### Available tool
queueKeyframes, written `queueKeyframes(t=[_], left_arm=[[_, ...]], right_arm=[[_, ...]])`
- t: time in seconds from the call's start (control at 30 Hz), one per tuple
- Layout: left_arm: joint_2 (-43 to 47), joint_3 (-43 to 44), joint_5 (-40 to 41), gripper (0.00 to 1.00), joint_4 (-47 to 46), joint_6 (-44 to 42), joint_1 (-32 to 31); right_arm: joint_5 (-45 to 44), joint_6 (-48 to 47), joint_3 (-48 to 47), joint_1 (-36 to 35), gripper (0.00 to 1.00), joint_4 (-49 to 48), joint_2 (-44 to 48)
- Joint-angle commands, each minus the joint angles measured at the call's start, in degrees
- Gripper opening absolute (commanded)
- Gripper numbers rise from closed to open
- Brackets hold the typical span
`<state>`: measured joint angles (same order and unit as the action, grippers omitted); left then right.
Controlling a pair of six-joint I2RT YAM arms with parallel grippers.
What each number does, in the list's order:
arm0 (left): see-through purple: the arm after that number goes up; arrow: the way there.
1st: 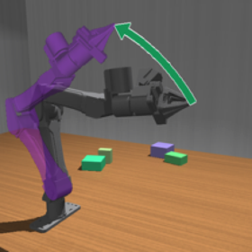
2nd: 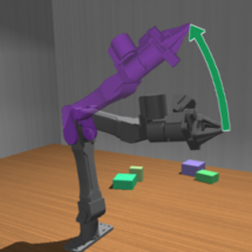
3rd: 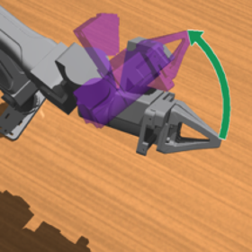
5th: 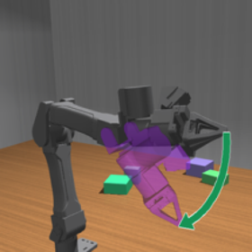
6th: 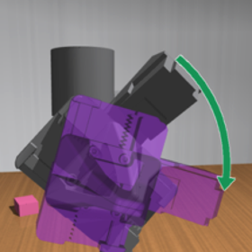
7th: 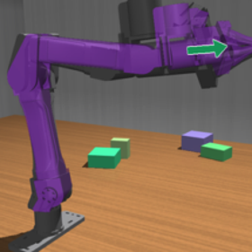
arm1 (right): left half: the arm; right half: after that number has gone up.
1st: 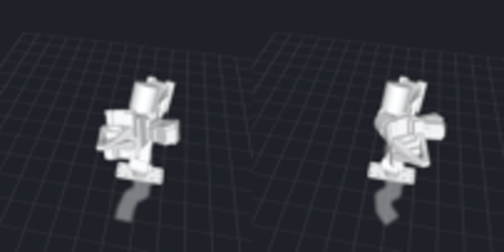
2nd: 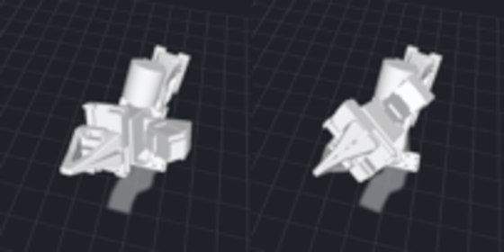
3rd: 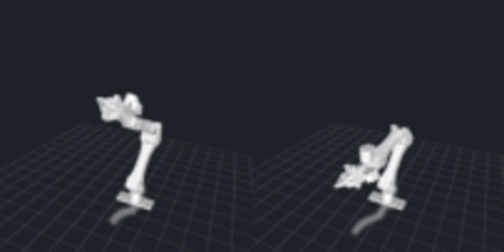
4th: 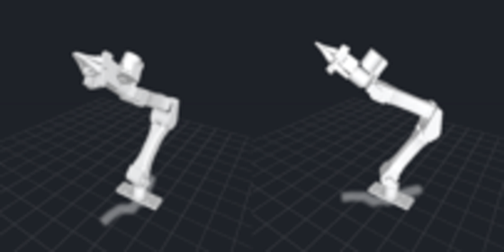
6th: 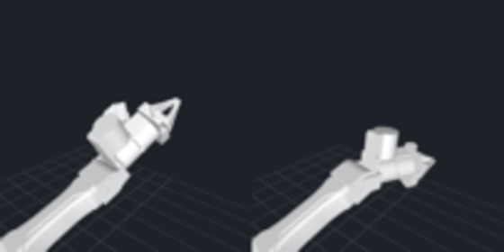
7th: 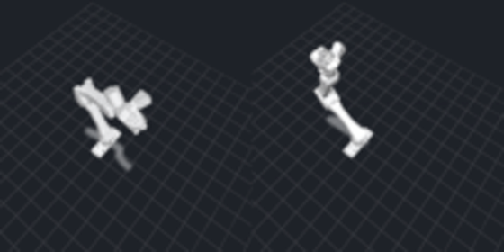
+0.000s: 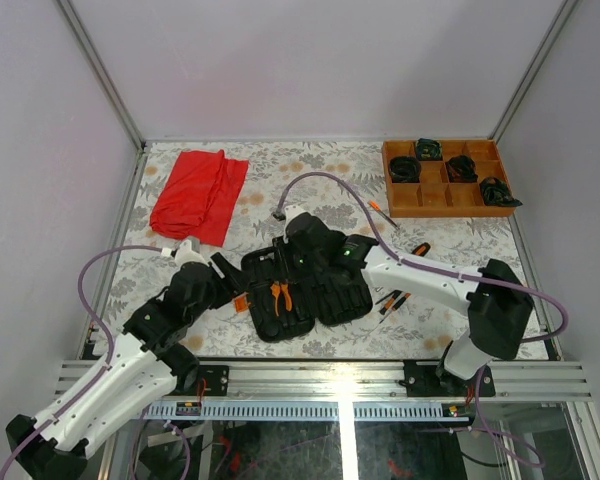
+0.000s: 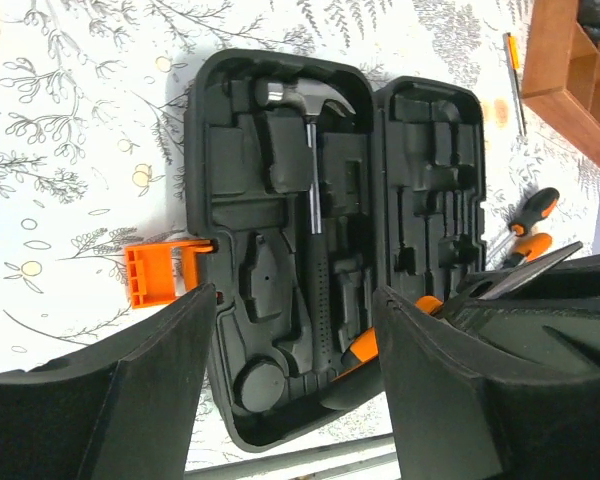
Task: Sort the tools into containers
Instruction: Place the pliers in the storage box.
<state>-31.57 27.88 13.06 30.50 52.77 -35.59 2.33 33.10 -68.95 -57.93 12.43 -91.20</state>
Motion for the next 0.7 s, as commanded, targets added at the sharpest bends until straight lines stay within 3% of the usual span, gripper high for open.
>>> queueKeyframes(t=[0.0,0.67], left_arm=[[-0.2,-1.0,2.8,0.62,1.2,3.3,-0.1],[1.1,-4.1,-0.3,0.61,0.1,4.3,-0.1]], right_arm=[[-2.2,1.3,-5.9,-0.6,0.00,-0.6,-2.6],[-0.8,-1.2,-23.2,-0.6,0.00,11.3,-19.3]])
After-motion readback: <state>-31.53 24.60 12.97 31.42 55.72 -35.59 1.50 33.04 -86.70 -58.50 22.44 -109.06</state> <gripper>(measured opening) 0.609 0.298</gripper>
